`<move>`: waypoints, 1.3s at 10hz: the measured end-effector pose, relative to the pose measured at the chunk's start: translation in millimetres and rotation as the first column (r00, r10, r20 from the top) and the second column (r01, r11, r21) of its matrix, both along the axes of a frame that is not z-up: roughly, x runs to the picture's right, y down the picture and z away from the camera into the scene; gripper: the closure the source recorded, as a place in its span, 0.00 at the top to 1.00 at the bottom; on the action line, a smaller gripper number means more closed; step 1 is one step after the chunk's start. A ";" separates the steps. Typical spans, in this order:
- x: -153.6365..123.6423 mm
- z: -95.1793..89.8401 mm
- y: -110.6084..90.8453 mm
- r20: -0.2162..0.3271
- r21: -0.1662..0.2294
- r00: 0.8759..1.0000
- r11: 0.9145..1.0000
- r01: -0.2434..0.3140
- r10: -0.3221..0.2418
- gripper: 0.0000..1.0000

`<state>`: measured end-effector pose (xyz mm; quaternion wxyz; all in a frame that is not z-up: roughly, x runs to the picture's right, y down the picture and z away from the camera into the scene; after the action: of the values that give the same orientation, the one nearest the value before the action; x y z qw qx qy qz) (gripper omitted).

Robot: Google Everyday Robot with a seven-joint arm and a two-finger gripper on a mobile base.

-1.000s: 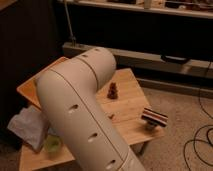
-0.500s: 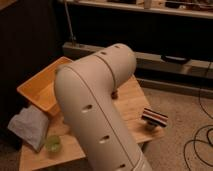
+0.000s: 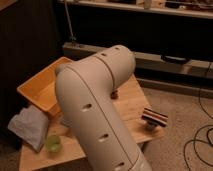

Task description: Place sponge in plastic cup

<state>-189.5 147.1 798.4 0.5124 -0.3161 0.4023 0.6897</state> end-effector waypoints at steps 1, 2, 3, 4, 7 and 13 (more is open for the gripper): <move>-11.8 -7.7 12.6 0.015 -0.021 1.000 1.000 0.001 -0.001 0.00; -22.7 -16.2 25.3 0.033 -0.042 0.999 0.999 0.003 -0.001 0.00; -30.7 -23.1 33.7 0.051 -0.056 0.999 0.998 0.004 -0.001 0.00; -36.5 -29.7 38.1 0.076 -0.056 0.997 0.998 0.003 0.001 0.00; -33.6 -43.1 32.9 0.128 0.033 0.992 0.999 -0.011 0.006 0.00; 21.6 -47.4 13.2 0.261 0.124 0.938 0.955 -0.268 0.229 0.00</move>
<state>-168.0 160.3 751.1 0.4897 -0.4054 0.2369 0.7346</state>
